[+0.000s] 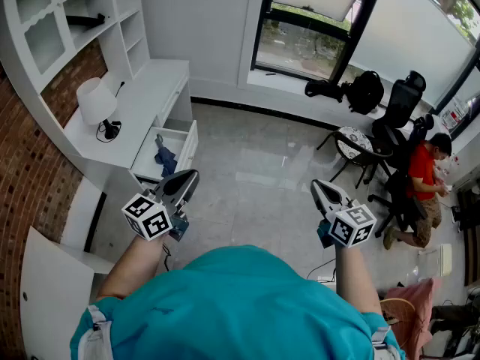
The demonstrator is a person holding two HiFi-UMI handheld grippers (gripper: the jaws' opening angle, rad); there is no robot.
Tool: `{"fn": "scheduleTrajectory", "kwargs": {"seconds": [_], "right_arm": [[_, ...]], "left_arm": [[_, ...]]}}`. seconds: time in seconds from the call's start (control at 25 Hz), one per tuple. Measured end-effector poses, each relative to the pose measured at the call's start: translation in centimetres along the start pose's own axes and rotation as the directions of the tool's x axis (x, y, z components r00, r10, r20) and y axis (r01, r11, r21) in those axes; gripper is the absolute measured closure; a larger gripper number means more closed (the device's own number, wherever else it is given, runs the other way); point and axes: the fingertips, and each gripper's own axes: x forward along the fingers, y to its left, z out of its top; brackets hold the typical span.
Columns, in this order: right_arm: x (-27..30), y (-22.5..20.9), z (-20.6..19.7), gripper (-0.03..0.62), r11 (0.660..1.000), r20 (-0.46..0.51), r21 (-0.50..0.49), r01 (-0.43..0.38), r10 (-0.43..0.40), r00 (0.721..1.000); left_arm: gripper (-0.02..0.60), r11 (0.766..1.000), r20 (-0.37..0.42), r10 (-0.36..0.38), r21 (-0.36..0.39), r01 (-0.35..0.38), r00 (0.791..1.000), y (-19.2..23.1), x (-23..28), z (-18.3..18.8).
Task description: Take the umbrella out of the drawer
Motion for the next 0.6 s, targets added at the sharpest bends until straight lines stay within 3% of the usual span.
{"fn": "scheduleTrajectory", "kwargs": {"seconds": [0.6], "right_arm": [[0.01,-0.19,0.22,0.576,1.000,0.005,-0.006,-0.014,0.014,1.000]], "left_arm": [[0.569,1.000,0.004,0.007,0.006,-0.007,1.000,-0.27,0.06,0.06]]}}
